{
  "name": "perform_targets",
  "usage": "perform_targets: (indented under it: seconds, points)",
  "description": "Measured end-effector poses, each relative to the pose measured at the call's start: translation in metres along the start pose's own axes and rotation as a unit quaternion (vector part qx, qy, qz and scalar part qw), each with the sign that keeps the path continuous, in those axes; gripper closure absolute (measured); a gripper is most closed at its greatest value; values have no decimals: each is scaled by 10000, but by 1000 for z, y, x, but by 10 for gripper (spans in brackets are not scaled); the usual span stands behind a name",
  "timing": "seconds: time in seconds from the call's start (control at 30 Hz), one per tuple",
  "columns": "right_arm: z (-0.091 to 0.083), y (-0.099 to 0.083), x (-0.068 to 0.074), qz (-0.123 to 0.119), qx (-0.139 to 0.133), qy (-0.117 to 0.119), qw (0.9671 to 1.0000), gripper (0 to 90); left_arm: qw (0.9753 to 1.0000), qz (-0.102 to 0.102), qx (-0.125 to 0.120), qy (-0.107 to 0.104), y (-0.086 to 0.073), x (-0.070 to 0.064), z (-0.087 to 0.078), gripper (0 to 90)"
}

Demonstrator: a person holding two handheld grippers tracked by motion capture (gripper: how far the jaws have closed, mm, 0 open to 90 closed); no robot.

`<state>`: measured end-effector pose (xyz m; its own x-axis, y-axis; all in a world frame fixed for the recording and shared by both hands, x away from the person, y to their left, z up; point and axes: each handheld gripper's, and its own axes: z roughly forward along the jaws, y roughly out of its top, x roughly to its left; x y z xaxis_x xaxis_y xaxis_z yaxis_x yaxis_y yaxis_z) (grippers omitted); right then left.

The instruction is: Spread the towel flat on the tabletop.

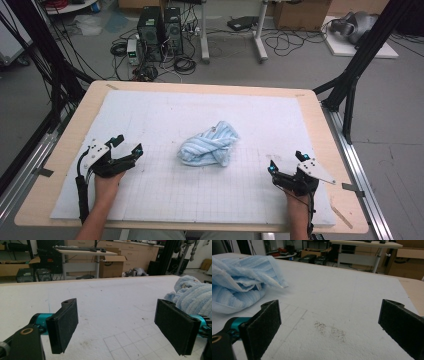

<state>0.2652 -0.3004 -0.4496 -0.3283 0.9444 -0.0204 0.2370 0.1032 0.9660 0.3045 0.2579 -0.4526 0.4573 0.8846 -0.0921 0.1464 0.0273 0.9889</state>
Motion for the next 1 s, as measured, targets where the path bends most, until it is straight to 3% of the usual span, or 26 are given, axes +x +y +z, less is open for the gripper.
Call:
perform_targets:
  seconds: [0.63,0.7,0.93,1.0]
  points:
    - [0,1,-1,-20,46,57,10000,35,10000,59,6,-26,0,-1,0,190]
    - [1,5,0,147,81,227,9996,34,10000,76,8,-15,0,-1,0,190]
    - [13,39,23,-12,87,626,9980,35,9999,40,98,-18,3,-1,2,188]
    - [27,54,34,-88,273,828,9961,57,9999,81,81,-56,9,-3,3,187]
